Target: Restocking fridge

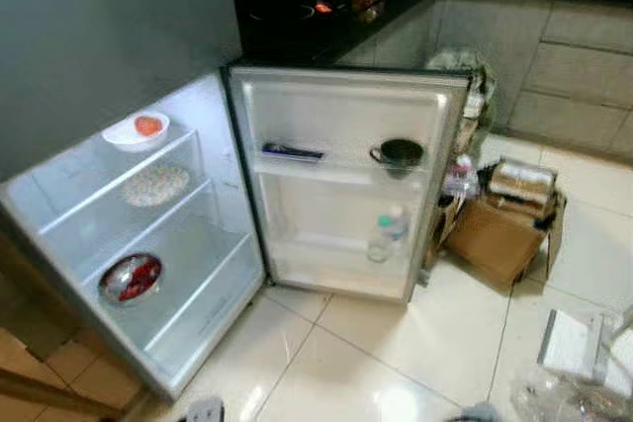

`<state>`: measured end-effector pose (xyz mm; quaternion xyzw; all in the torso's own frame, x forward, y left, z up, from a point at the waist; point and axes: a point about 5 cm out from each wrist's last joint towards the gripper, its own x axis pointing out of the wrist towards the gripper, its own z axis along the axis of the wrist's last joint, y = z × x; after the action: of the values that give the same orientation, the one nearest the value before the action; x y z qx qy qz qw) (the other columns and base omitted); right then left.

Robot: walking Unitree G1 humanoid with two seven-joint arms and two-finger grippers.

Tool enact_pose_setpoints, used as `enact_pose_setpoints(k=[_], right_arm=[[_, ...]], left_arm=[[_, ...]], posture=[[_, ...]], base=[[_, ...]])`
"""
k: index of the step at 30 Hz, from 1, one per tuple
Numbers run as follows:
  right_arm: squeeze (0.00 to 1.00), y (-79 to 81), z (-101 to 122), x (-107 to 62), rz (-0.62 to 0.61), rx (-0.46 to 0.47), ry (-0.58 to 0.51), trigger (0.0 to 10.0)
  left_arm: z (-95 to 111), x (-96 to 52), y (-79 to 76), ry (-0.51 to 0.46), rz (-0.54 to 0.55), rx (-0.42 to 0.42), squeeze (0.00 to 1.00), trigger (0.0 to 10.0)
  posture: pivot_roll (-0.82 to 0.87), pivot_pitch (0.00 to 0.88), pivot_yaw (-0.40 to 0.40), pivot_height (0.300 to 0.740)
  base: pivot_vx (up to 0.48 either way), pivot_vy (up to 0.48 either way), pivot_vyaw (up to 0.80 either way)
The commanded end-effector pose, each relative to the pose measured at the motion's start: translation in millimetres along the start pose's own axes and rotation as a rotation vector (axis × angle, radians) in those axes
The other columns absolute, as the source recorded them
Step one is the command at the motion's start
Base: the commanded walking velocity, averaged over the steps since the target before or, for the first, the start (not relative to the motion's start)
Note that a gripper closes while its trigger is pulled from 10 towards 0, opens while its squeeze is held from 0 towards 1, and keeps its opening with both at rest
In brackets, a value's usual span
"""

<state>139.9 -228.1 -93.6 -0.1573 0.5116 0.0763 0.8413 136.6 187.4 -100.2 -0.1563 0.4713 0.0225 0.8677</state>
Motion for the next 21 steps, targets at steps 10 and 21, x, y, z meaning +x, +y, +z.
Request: enact_pose_setpoints(k=[10, 21], right_arm=[[0.0, 8.6, -3.1, 0.4, 0.022, -0.002, 0.009, 10.0], [0.0, 8.3, -2.7, 0.4, 0.023, -0.004, 0.007, 10.0]], left_arm=[[0.7, -1.5, 3.5, -0.018, -0.007, -0.011, 0.0, 10.0], [0.3, -1.7, 3.8, -0.013, -0.01, -0.008, 0.0, 10.0]], posture=[[-0.13, 0.0, 0.033, 0.74], [-0.13, 0.0, 0.031, 0.74]], base=[[0.0, 0.0, 0.0], [0.091, 0.0, 0.0]])
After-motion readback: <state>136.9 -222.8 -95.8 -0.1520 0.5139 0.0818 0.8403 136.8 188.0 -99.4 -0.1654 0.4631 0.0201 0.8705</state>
